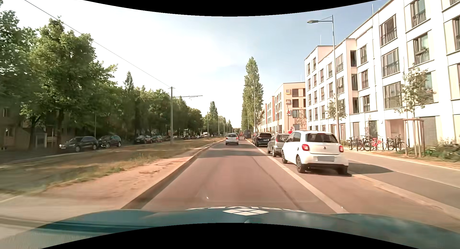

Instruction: Follow the waypoints while adhering to traffic rules and regulations

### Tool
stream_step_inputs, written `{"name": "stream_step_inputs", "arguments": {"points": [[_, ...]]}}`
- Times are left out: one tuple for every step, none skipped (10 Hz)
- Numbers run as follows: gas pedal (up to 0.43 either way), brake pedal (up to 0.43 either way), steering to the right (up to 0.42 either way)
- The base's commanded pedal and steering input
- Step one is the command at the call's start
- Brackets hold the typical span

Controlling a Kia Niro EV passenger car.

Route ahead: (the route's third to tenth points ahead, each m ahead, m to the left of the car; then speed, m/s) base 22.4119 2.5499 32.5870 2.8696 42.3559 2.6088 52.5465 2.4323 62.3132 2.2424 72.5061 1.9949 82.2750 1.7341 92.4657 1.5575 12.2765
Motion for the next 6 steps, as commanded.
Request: {"name": "stream_step_inputs", "arguments": {"points": [[0.169, 0.0, -0.009], [0.169, 0.0, -0.009], [0.169, 0.0, -0.009], [0.169, 0.0, -0.009], [0.169, 0.0, -0.009], [0.169, 0.0, -0.009]]}}
